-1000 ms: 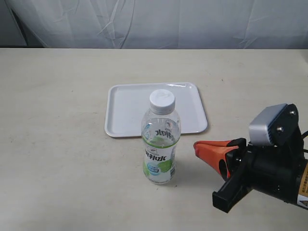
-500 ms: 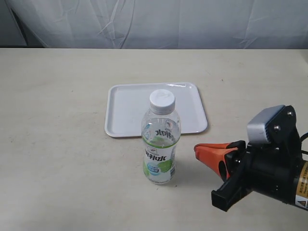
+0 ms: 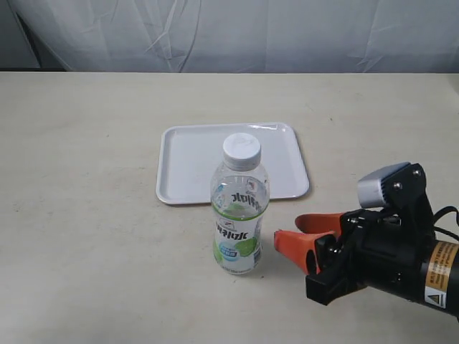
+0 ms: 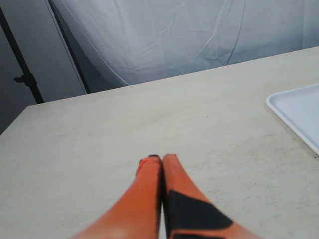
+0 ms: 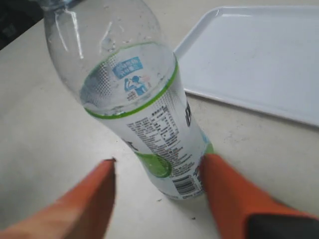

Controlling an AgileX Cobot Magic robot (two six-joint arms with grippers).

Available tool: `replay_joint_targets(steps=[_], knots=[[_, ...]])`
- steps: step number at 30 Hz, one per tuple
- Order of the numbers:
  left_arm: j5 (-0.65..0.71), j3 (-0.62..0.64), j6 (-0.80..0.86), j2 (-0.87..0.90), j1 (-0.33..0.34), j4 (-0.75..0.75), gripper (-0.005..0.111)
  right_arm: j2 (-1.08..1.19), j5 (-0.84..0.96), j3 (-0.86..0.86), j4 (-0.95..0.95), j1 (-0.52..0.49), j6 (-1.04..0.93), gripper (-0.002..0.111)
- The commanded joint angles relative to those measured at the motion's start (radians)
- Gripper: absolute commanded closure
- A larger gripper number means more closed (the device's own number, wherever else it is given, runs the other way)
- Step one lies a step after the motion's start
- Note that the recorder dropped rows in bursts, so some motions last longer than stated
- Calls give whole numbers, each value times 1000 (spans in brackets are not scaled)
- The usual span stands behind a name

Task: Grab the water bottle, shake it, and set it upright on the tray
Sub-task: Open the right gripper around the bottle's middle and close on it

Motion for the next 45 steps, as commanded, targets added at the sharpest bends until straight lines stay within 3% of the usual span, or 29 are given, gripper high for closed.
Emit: replay_joint_targets(steps=[1,15,29,45], knots=[[-13,4,-2,-5,0,-2,106,20,-56,2,34,2,-2,17],[-13,4,-2,-5,0,-2,106,31,-85,-102,31,2,-64,14],[-13,4,-2,-5,0,-2,106,33,-36,-170,-234,4,-101,14],[-13,4,-2,-5,0,-2,106,309,-29,-309,-220,11,-132,14]])
